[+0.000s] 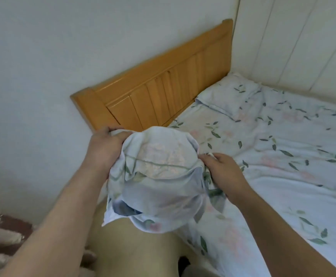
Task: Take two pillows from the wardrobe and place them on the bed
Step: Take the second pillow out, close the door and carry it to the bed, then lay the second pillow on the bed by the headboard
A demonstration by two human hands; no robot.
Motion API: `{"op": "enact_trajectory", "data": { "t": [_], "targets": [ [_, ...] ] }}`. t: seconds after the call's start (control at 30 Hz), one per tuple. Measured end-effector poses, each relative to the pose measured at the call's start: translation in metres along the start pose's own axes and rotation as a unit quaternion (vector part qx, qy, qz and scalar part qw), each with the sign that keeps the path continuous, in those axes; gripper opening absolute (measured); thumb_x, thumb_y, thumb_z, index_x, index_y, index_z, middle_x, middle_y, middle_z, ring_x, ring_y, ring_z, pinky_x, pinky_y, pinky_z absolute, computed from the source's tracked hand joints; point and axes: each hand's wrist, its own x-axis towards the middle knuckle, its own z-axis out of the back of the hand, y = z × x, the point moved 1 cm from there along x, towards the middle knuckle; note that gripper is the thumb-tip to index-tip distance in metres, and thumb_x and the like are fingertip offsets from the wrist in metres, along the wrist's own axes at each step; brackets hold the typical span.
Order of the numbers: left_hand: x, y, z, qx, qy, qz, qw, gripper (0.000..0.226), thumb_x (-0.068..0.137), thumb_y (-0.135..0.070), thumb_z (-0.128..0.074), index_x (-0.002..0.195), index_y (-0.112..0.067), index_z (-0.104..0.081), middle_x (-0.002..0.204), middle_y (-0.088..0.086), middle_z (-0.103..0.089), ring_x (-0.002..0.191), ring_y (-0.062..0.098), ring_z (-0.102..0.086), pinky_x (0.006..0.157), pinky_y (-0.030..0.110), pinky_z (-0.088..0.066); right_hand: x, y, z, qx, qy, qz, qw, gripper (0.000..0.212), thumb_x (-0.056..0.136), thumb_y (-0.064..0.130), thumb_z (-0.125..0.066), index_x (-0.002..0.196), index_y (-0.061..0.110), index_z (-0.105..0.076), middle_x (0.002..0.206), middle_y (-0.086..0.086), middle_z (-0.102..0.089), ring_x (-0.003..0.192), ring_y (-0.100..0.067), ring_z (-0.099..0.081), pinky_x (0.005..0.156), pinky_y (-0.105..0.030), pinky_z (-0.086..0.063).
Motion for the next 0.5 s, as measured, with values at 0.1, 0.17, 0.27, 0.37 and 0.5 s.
{"op": "enact_trajectory", "data": {
  "t": [0.1, 0.17, 0.27, 0.37, 0.5],
  "targets": [
    [0.098, -0.012, -0.036, 0.008, 0.048, -0.012, 0.999, 0.038, 0.073, -0.037, -0.077, 0.109, -0.029, -0.066, 0.104, 0.001, -0.070, 0.092, 0.020, -0.068, 0.069, 0.032, -0.054, 0.073, 0.010, -0.014, 0.006, -0.039, 0.002, 0.999, 0.056, 0.096, 0.047, -0.058, 0.084, -0.008, -0.056, 0.081, -0.030, -0.059, 0.072, -0.034, -0.061, 0.066, -0.038, -0.040],
    [0.153, -0.024, -0.063, 0.026, 0.068, -0.019, 0.997, 0.039, 0.070, -0.039, -0.077, 0.106, -0.030, -0.066, 0.104, 0.001, -0.070, 0.090, 0.020, -0.068, 0.072, 0.034, -0.056, 0.119, 0.022, -0.018, -0.007, -0.065, 0.003, 0.998, 0.050, 0.100, 0.044, -0.056, 0.082, -0.002, -0.058, 0.080, -0.020, -0.063, 0.079, -0.035, -0.063, 0.067, -0.038, -0.041],
    [0.241, -0.054, -0.111, 0.046, 0.103, -0.036, 0.993, 0.038, 0.077, -0.036, -0.076, 0.112, -0.029, -0.064, 0.108, -0.001, -0.065, 0.092, 0.019, -0.064, 0.075, 0.034, -0.055, 0.198, 0.053, -0.015, -0.041, -0.107, 0.005, 0.993, 0.041, 0.104, 0.038, -0.051, 0.077, 0.008, -0.044, 0.074, -0.009, -0.052, 0.072, -0.026, -0.052, 0.062, -0.037, -0.035],
    [0.319, -0.095, -0.156, 0.053, 0.153, -0.070, 0.984, 0.043, 0.075, -0.032, -0.075, 0.116, -0.025, -0.062, 0.114, 0.003, -0.064, 0.098, 0.022, -0.064, 0.082, 0.038, -0.057, 0.273, 0.090, -0.002, -0.057, -0.159, 0.024, 0.985, 0.036, 0.106, 0.029, -0.050, 0.076, 0.015, -0.036, 0.071, -0.003, -0.045, 0.067, -0.021, -0.045, 0.060, -0.036, -0.033],
    [0.418, -0.140, -0.197, -0.009, 0.199, -0.092, 0.976, 0.042, 0.075, -0.019, -0.068, 0.116, -0.025, -0.060, 0.117, 0.009, -0.065, 0.102, 0.025, -0.066, 0.075, 0.036, -0.058, 0.351, 0.133, 0.022, -0.100, -0.244, 0.065, 0.962, 0.029, 0.106, 0.026, -0.050, 0.089, 0.003, -0.045, 0.074, -0.005, -0.047, 0.064, -0.019, -0.042, 0.063, -0.036, -0.036]
  ]
}}
